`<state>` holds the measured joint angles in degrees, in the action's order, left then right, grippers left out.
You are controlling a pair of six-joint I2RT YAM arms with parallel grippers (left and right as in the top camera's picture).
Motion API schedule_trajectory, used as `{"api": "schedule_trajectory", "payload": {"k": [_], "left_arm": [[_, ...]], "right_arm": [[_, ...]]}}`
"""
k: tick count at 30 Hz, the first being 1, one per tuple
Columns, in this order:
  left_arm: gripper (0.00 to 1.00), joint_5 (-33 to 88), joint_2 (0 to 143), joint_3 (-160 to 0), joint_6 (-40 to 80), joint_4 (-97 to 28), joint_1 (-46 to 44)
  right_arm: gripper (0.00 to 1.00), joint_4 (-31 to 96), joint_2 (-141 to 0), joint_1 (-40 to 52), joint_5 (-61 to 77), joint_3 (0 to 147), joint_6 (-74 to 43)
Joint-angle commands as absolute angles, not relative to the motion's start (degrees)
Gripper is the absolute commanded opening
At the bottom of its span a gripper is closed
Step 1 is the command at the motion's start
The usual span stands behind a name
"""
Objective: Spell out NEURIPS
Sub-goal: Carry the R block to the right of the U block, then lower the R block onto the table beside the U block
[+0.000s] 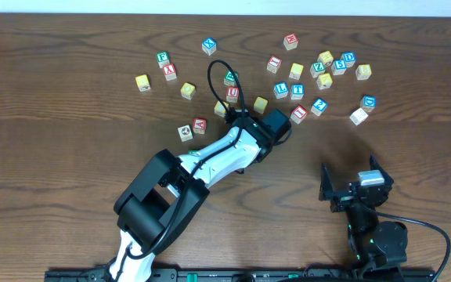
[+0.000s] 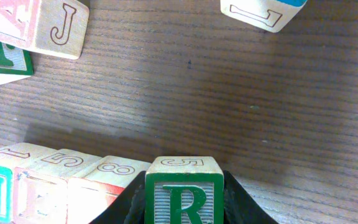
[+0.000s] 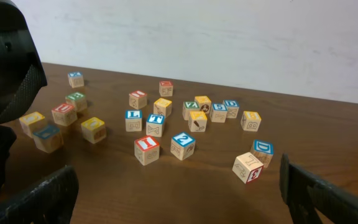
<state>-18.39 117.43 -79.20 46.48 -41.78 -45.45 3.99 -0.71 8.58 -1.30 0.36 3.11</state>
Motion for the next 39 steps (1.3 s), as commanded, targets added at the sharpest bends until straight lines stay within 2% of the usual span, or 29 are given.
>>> {"api": "schedule_trajectory", "payload": {"k": [1, 13, 39], "left_arm": [[0.07, -18.7, 117.8, -78.0, 46.0, -42.3, -45.8], [0.08, -18.5, 117.8, -78.0, 46.3, -40.8, -48.9], [0.08, -15.7, 117.8, -78.0, 46.9, -42.7, -48.9]], "right_arm": [[0.99, 4.2, -0.5, 8.1, -1.8, 0.3, 2.4], [0.99, 4.2, -0.5, 8.1, -1.8, 0.3, 2.4], [0.99, 4.1, -0.5, 8.1, -1.8, 0.3, 2.4]]}}
